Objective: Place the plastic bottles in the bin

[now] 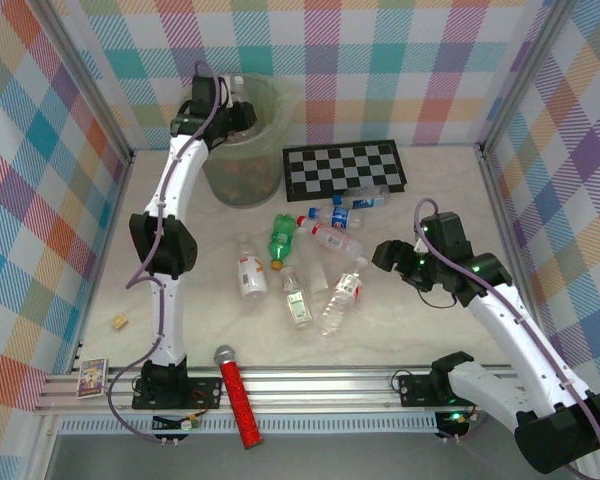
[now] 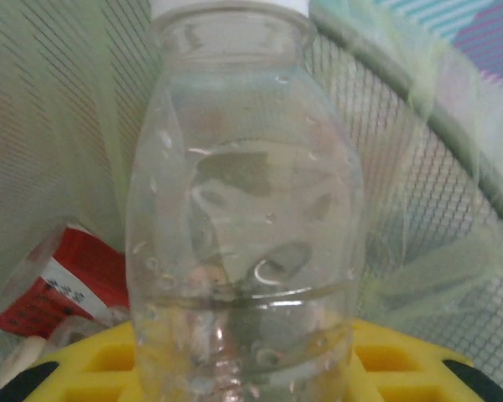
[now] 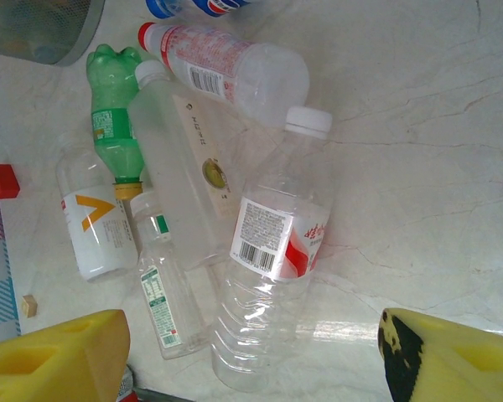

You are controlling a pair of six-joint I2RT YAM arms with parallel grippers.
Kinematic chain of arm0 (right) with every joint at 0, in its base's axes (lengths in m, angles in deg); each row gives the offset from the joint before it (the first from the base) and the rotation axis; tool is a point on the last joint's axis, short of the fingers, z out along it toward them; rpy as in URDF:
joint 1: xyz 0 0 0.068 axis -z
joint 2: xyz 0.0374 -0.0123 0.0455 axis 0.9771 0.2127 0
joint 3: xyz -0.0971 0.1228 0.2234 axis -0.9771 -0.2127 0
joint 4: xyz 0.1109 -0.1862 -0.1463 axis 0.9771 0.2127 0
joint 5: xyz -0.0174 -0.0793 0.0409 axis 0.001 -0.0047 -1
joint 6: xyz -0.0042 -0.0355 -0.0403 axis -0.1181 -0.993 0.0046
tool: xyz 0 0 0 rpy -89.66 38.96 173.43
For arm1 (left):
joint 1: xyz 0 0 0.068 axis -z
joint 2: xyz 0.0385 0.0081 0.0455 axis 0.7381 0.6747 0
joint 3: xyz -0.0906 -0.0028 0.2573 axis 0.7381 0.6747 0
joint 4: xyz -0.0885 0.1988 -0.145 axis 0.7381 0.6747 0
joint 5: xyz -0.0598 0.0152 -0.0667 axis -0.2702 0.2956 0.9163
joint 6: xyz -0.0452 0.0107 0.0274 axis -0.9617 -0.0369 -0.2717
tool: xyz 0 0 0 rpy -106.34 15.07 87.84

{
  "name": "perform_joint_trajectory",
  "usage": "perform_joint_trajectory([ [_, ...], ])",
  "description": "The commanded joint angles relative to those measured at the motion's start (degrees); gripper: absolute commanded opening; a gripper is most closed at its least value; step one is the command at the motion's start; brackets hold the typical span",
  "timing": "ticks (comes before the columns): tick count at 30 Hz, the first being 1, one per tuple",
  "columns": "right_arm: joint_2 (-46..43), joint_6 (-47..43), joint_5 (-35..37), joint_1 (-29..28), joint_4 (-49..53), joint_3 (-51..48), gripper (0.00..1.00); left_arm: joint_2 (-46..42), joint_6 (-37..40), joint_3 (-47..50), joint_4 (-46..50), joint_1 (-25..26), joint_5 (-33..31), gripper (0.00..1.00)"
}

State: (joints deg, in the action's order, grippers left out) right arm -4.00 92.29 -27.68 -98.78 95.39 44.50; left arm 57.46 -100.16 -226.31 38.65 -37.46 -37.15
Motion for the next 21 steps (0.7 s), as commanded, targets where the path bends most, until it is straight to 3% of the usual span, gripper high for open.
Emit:
perform_joint_trajectory([
  [1,-0.45,-0.03,-0.99,-0.05,-1.04,-0.45,0.78,0.50,2.23,-2.34,3.09,0.96,-0.72,0.29],
  [13,-1.56,0.90,0.69,-0.07,-0.47,-0.24,0.79,0.12,3.68,-1.90,5.44,1.40,-0.55,0.64],
  [21,-0.95,1.90,1.65,-0.08,-0.45,1.20,0.80,-0.98,4.19,-1.90,5.53,1.41,-0.51,0.75],
])
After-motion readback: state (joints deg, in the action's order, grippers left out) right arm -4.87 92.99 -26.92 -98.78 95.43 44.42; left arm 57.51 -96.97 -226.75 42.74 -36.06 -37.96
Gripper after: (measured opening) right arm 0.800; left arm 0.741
